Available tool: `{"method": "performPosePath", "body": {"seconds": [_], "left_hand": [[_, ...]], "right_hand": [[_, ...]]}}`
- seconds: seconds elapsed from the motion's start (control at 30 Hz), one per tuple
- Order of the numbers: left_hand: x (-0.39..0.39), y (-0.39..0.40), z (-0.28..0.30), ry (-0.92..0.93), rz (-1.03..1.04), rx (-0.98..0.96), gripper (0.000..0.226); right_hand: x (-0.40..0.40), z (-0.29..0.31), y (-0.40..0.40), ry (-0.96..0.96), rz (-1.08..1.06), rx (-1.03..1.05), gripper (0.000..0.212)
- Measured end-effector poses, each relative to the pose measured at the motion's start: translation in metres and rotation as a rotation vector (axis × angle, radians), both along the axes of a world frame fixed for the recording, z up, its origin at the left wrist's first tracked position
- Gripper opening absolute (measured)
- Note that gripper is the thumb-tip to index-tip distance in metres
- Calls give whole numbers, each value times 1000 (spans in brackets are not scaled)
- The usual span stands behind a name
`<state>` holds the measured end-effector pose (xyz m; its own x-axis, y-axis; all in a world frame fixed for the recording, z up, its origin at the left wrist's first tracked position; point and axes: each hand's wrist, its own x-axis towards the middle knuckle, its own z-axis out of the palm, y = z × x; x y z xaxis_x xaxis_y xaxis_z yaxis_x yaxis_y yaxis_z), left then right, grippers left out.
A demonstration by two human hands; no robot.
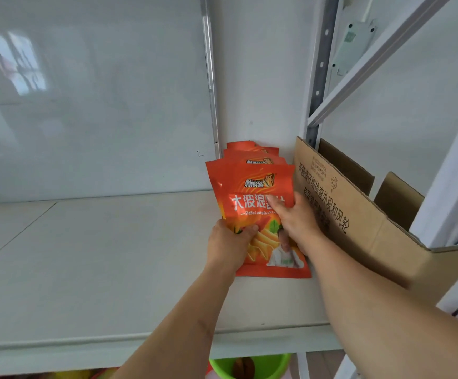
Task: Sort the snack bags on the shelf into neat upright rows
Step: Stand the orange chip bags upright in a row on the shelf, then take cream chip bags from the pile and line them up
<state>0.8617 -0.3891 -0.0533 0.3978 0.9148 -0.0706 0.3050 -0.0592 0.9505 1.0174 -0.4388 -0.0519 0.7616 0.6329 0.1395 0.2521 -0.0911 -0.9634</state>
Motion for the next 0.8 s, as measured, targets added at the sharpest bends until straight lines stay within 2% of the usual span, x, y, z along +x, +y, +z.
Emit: {"method": "performPosePath", "body": {"seconds": [0.2, 0.33, 0.4, 0.5, 0.53, 0.6, 0.7, 0.8], "left_hand": [[13, 7, 2, 17, 28, 24, 62], [13, 7, 2, 18, 54, 35, 69], [10, 5, 2, 2, 68, 40, 69], [2, 4, 4, 3, 79, 54, 69], [-2, 4, 6, 26, 86, 80, 70], [-15, 5, 7, 105, 98, 173, 71], [-50, 11, 8, 311, 100, 433, 54], [-98, 25, 8, 586, 85, 742, 41]], "right_hand": [[6, 6, 14, -14, -22, -43, 39], [5, 8, 13, -27, -81, -79, 40], [2, 13, 12, -92, -140, -106, 46], [-7, 20, 8, -356, -255, -194, 76], [-11, 22, 5, -480, -293, -235, 79], [-24, 25, -1, -742, -336, -289, 68], [-48, 26, -3, -1130, -258, -291, 38], [-86, 23, 9, -1320, -69, -317, 24]]}}
